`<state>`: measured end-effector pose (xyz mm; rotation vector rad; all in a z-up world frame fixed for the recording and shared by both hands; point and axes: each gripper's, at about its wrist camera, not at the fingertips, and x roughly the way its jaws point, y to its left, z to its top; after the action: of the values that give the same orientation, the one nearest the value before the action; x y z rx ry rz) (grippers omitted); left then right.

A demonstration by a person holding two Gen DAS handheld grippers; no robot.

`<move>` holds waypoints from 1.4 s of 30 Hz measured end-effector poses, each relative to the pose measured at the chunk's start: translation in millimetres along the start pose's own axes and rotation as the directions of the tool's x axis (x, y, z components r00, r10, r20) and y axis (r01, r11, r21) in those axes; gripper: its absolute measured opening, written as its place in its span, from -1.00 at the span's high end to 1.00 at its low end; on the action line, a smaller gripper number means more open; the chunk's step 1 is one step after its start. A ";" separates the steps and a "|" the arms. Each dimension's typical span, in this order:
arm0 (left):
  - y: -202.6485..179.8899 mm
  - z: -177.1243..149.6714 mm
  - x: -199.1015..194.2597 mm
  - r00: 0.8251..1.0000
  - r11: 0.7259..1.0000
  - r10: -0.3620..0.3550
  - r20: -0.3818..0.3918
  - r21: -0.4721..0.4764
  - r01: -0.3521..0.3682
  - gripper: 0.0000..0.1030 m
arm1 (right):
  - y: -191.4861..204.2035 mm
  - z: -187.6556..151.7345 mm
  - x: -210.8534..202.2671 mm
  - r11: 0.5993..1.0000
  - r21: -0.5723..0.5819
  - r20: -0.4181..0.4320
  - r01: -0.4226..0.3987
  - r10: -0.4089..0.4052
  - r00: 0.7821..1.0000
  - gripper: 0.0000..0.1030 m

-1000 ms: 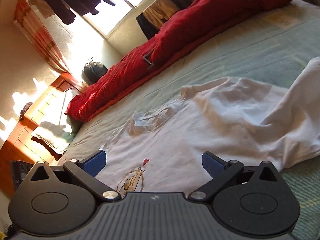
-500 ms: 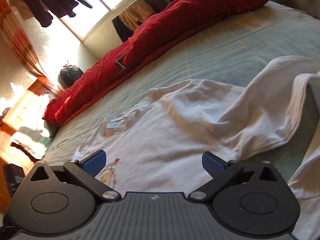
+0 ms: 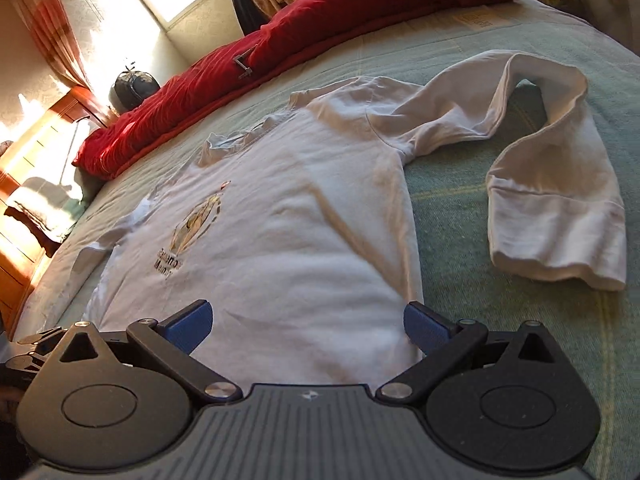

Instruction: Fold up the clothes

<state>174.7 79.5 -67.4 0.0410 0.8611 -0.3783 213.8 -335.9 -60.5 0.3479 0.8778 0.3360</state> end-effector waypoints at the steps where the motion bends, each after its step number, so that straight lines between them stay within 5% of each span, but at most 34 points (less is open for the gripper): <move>1: -5.5 -3.9 -5.9 1.000 1.000 0.018 -0.004 0.023 -0.018 -0.96 | 7.1 -5.6 -5.5 0.998 -0.021 0.002 0.053 -0.052 0.999 -1.00; 5: -29.8 -1.8 -21.6 0.998 0.996 0.010 0.062 0.093 -0.016 -0.97 | 42.3 -20.2 -17.5 0.993 -0.109 0.066 0.046 -0.039 0.997 -1.00; 10: -65.9 -9.4 -6.3 0.990 0.972 0.110 0.085 0.201 -0.125 -0.97 | 87.1 -48.9 9.9 0.958 -0.263 0.049 0.116 -0.107 0.993 -1.00; 14: -65.4 -35.4 -10.2 0.988 0.982 0.127 0.083 0.131 -0.137 -0.97 | 102.8 -81.0 21.5 0.898 -0.384 0.088 0.214 -0.195 0.977 -1.00; 22: -56.9 -79.8 -53.7 0.982 0.987 0.160 0.097 0.008 -0.162 -0.98 | 89.4 -102.0 4.4 0.917 -0.347 0.135 0.194 -0.156 0.979 -1.00; 27: -52.1 -70.6 -73.2 0.971 0.985 0.171 0.166 -0.030 -0.168 -0.98 | 89.8 -107.4 4.1 0.918 -0.339 0.162 0.204 -0.156 0.974 -1.00; 34: -45.7 -39.9 -44.2 0.966 0.983 0.181 0.186 -0.026 -0.180 -0.98 | 92.7 -105.3 5.4 0.920 -0.326 0.151 0.219 -0.178 0.972 -1.00; 42: -58.1 -54.9 -22.9 0.969 0.977 0.212 0.131 -0.037 -0.209 -0.98 | 91.1 -106.1 5.1 0.923 -0.320 0.151 0.212 -0.171 0.974 -1.00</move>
<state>101.2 42.7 -79.5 0.0839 0.7201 -0.1698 119.9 -235.8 -87.6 -0.0347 0.7133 0.2726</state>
